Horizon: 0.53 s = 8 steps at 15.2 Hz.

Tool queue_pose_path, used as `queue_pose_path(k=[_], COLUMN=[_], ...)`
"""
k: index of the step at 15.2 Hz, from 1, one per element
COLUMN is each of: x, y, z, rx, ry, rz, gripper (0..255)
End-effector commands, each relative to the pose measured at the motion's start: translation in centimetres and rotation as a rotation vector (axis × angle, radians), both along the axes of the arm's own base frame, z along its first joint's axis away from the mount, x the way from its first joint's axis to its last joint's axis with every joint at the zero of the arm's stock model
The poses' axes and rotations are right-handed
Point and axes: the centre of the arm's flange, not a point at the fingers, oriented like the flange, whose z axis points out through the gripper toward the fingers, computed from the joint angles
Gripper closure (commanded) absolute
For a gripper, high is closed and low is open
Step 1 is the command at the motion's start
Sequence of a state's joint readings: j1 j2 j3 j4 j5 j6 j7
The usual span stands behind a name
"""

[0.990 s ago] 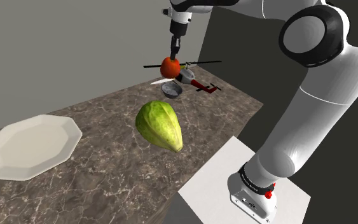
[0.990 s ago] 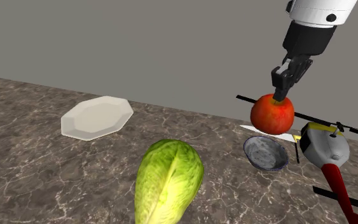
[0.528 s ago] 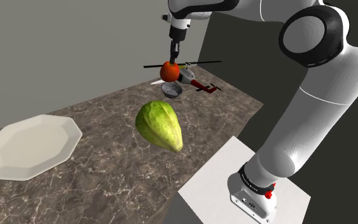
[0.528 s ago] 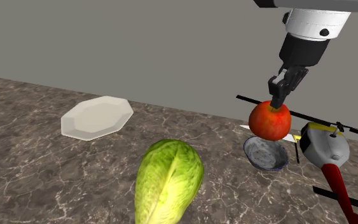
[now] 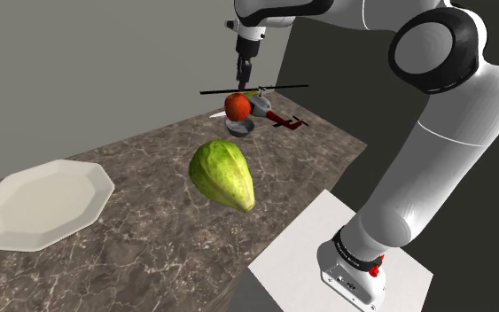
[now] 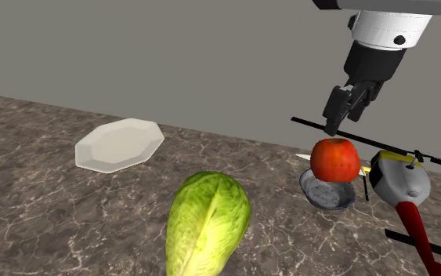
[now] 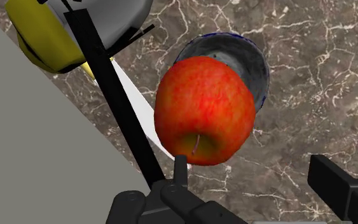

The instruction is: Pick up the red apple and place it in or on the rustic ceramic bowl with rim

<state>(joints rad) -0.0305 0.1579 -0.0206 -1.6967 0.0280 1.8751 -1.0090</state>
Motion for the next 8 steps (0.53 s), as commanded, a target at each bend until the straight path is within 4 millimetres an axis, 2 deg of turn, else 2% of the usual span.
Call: queue_pose_path(k=[1, 2, 6, 8], x=[0.0, 0.0, -0.1, -0.1], y=[0.0, 0.0, -0.1, -0.1], z=[0.0, 0.0, 5.0, 5.0], rx=[0.000, 0.000, 0.000, 0.000], ry=[0.000, 0.000, 0.000, 0.000], rz=[0.000, 0.000, 0.000, 0.000], gripper=[0, 0, 0, 0])
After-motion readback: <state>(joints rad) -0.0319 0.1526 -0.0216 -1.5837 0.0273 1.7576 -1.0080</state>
